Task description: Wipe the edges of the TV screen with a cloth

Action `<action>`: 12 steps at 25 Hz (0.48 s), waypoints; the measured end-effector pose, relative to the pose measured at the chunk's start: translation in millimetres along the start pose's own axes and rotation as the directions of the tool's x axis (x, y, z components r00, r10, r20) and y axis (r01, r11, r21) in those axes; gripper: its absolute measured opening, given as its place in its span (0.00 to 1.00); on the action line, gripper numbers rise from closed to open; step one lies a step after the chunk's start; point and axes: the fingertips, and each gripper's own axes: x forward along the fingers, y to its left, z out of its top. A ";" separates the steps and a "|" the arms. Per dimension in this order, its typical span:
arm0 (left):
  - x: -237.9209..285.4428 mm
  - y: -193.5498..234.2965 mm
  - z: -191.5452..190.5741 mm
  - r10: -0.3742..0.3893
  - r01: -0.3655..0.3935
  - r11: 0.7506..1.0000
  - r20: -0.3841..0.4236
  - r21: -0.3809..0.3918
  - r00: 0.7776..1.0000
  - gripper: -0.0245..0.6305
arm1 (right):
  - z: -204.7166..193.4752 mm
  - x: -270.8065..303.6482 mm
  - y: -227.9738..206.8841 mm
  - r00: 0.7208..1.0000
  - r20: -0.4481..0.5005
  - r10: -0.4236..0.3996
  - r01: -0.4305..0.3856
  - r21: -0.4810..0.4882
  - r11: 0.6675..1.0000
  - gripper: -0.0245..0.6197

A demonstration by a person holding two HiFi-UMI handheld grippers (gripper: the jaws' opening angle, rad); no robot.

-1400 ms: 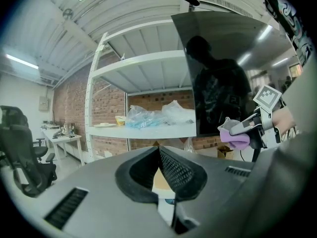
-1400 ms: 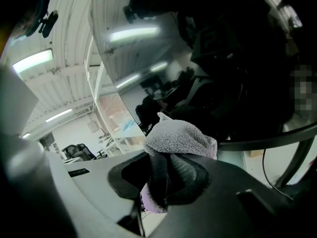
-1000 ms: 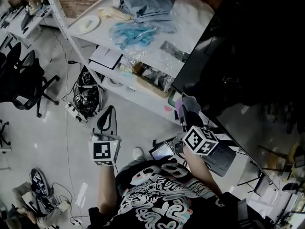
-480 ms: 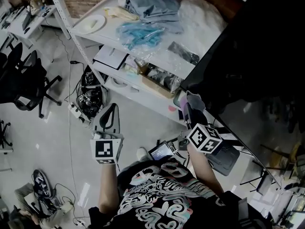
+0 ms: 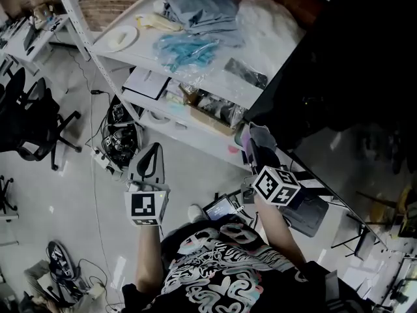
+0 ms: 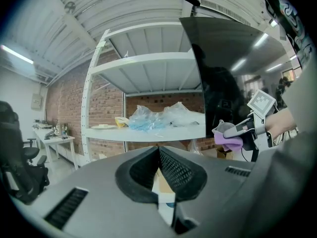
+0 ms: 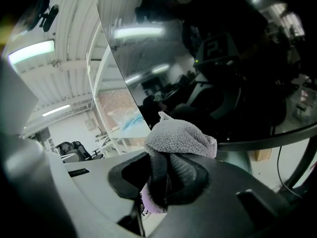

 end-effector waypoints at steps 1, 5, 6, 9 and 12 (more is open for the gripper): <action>0.2 0.8 -0.5 -0.001 0.001 1.000 -0.002 0.000 1.000 0.06 | 0.0 1.2 0.5 1.000 -0.002 0.001 -0.001 -0.001 1.000 0.20; -1.5 4.2 -3.6 -0.003 0.003 1.000 -0.008 0.002 1.000 0.06 | 1.1 5.0 2.9 1.000 0.001 0.005 -0.005 -0.006 1.000 0.20; -2.2 5.1 -4.1 -0.004 0.004 1.000 -0.009 0.002 1.000 0.06 | 1.2 5.7 4.1 1.000 0.003 0.007 -0.007 -0.006 1.000 0.20; -5.6 7.4 -6.5 -0.001 0.001 1.000 -0.013 -0.002 1.000 0.06 | 0.4 8.0 7.6 1.000 0.002 0.014 -0.014 -0.009 1.000 0.20; -9.7 9.7 -9.0 0.004 -0.004 1.000 -0.019 -0.003 1.000 0.06 | -0.6 11.3 10.9 1.000 -0.003 0.018 -0.018 -0.009 1.000 0.20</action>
